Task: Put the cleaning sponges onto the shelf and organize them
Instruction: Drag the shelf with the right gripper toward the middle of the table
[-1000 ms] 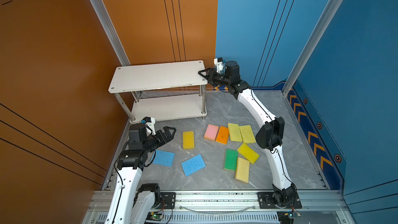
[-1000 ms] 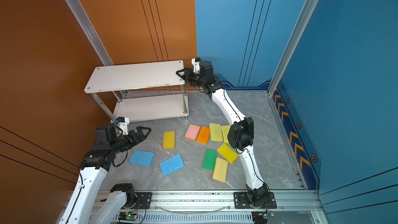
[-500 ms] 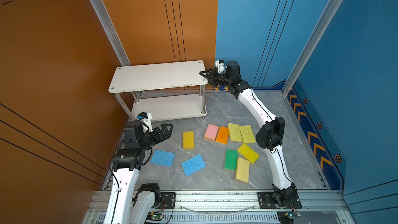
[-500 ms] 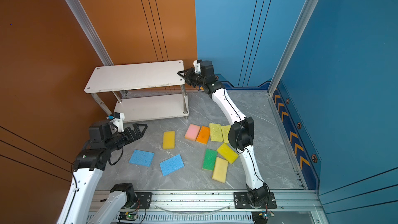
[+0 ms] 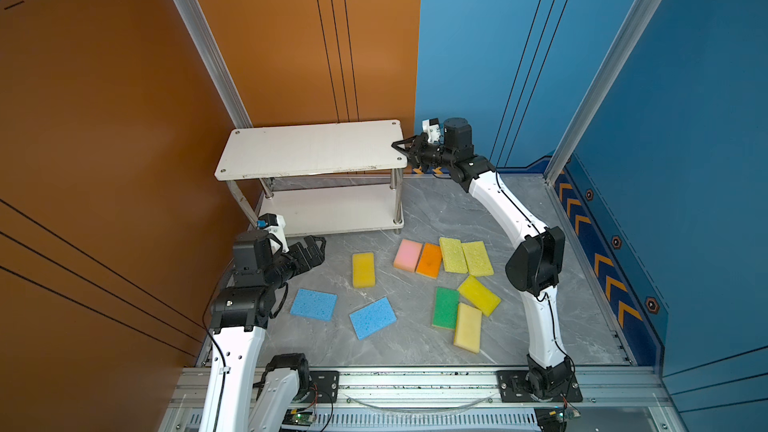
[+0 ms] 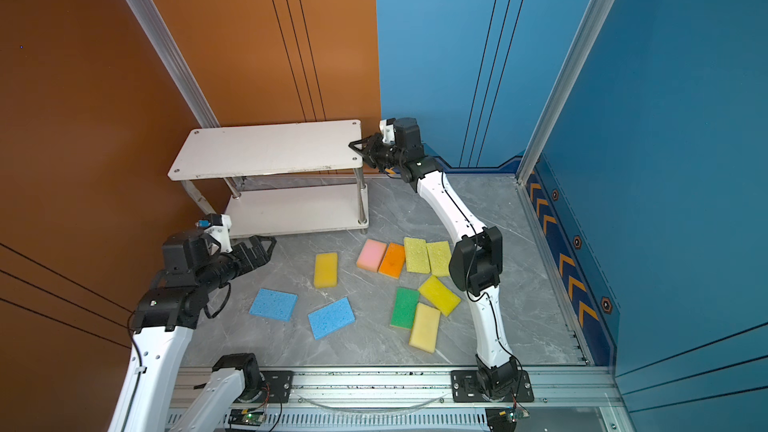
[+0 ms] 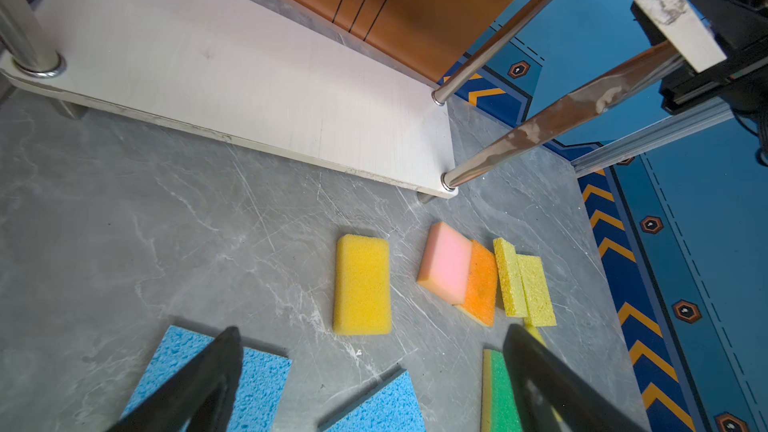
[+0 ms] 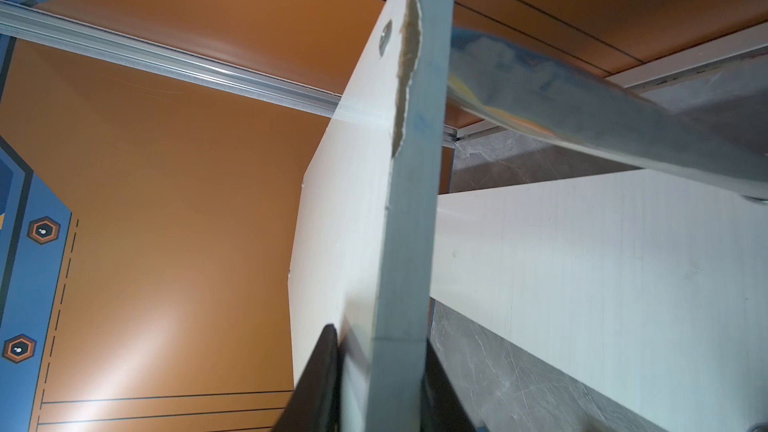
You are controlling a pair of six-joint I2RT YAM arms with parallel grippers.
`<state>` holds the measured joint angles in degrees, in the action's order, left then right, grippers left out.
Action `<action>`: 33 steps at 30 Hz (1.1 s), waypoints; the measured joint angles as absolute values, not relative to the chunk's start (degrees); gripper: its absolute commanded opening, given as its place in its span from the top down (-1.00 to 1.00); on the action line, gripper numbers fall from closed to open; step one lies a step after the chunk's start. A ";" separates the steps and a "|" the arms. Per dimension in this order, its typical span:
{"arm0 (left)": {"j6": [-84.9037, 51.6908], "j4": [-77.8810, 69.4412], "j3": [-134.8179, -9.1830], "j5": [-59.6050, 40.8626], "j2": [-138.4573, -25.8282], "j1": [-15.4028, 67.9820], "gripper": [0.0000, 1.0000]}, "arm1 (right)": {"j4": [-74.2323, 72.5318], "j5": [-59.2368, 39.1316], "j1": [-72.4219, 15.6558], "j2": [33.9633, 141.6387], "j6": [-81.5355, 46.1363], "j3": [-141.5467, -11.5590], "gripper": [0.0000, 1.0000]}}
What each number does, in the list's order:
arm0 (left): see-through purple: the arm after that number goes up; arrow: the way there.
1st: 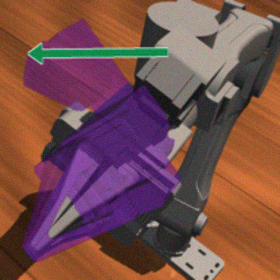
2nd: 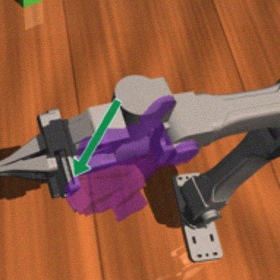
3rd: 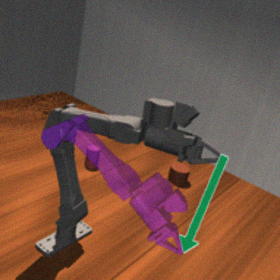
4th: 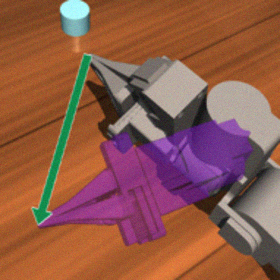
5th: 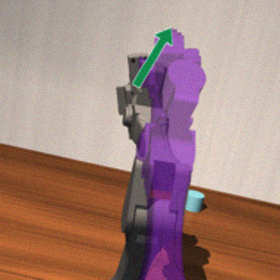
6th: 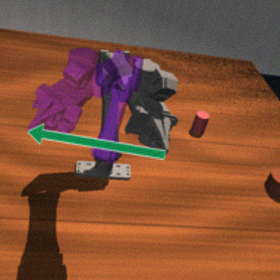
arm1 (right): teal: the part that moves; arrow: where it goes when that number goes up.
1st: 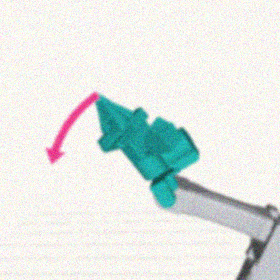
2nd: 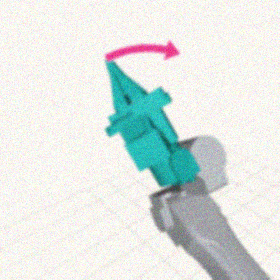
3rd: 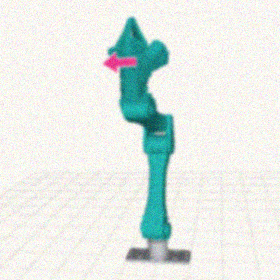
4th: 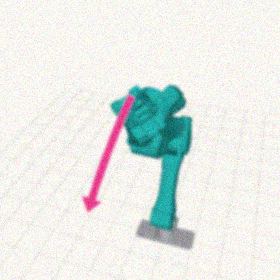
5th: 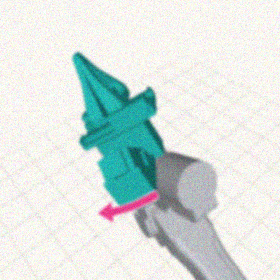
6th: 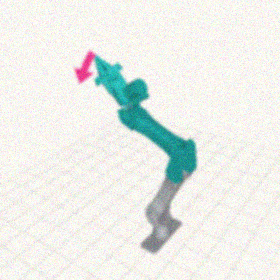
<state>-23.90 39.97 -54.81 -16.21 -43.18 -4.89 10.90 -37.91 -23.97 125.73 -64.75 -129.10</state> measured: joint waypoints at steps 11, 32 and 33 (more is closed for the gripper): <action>-22.74 40.58 -56.82 -11.77 -43.90 -5.87 -0.96 | 12.43 -41.32 -17.34 115.24 -62.78 -115.87 0.76; -25.65 31.42 -55.96 -13.61 -47.13 -8.62 -0.96 | 13.28 -50.06 6.72 97.36 -59.83 -93.89 0.35; -25.98 30.35 -55.46 -14.06 -47.33 -8.62 -0.96 | 12.97 -50.22 7.14 97.27 -59.88 -93.73 0.13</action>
